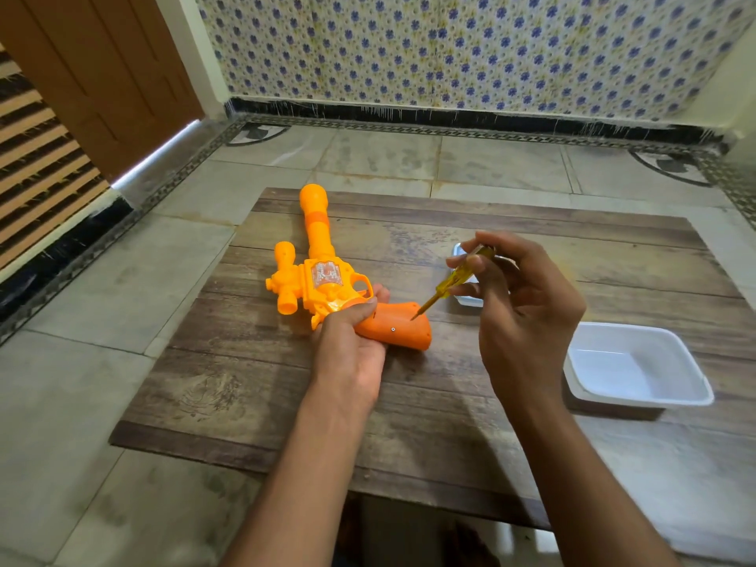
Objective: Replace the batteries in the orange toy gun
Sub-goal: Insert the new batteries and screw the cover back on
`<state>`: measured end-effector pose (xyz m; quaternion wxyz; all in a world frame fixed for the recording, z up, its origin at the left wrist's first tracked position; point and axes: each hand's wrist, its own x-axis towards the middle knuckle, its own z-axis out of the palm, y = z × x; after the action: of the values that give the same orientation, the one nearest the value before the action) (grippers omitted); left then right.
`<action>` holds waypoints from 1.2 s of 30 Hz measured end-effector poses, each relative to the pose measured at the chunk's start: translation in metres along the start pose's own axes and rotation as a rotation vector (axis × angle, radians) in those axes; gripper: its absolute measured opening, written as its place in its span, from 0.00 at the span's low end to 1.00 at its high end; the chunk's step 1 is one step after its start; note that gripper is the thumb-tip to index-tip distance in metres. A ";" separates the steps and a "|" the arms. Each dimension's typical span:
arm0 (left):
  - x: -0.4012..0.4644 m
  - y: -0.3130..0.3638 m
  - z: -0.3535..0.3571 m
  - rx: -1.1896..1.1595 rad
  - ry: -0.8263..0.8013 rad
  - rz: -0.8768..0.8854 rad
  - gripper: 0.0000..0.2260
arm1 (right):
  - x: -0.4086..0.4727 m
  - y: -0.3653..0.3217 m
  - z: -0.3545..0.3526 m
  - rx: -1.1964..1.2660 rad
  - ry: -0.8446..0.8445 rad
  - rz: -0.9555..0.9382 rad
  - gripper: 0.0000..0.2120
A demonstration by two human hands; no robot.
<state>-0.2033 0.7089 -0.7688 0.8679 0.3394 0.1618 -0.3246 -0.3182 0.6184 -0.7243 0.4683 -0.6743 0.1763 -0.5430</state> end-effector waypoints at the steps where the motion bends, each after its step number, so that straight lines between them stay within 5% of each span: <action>1: 0.000 0.000 0.001 -0.009 0.002 -0.004 0.26 | 0.000 0.000 0.000 0.009 -0.002 -0.001 0.09; 11: -0.002 -0.001 0.003 0.009 0.009 -0.030 0.24 | -0.007 0.003 0.010 0.000 -0.115 -0.069 0.09; 36: 0.000 -0.001 0.002 0.010 0.017 -0.005 0.25 | -0.005 0.004 0.012 -0.006 -0.094 -0.088 0.09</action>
<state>-0.2040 0.7071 -0.7683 0.8640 0.3461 0.1683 -0.3247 -0.3082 0.6255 -0.7301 0.4496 -0.7076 0.1259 -0.5303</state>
